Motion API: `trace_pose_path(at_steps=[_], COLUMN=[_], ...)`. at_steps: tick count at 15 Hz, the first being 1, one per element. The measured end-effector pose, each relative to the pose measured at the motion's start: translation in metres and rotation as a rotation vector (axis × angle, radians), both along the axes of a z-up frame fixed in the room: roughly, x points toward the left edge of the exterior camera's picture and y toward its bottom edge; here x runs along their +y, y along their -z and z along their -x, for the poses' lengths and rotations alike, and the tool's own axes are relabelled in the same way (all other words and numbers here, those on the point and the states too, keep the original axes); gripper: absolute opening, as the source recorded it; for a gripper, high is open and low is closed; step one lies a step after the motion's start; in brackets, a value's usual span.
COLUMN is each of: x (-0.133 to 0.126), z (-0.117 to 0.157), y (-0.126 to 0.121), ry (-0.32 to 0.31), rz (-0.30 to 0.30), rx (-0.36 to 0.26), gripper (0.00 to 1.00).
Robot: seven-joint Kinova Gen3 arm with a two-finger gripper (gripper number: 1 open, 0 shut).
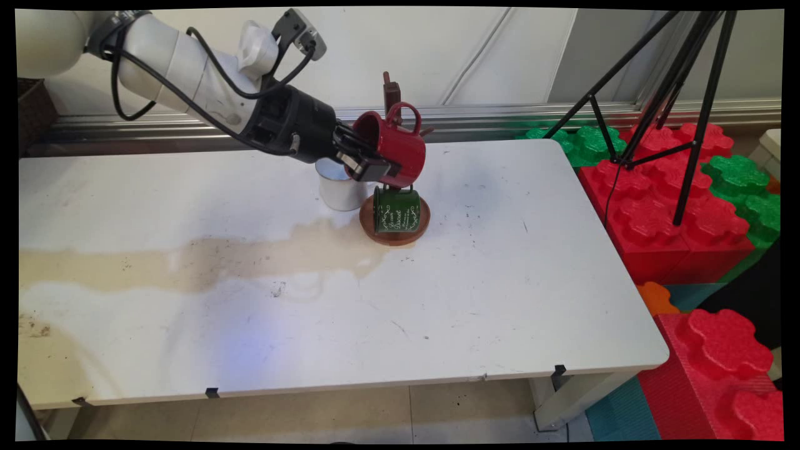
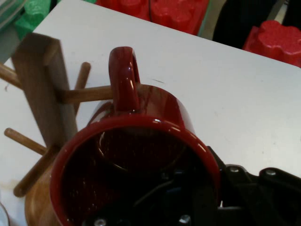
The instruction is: Place the picked object on the table
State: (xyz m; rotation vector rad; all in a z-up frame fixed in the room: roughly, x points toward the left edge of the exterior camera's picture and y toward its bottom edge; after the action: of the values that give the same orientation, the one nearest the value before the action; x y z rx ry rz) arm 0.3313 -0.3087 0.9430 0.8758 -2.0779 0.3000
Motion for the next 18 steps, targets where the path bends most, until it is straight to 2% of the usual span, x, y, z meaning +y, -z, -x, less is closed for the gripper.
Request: trace_pose_path(at_steps=[9,14,18], x=[0.028,0.044,0.053], z=[0.007,-0.001,-0.020], y=[-0.010,-0.013,-0.018], ry=[0.124,0.176,0.165], rz=[0.024,0.024,0.030], rx=[-0.027,-0.099,-0.186], gripper=[0.00,0.00,0.00])
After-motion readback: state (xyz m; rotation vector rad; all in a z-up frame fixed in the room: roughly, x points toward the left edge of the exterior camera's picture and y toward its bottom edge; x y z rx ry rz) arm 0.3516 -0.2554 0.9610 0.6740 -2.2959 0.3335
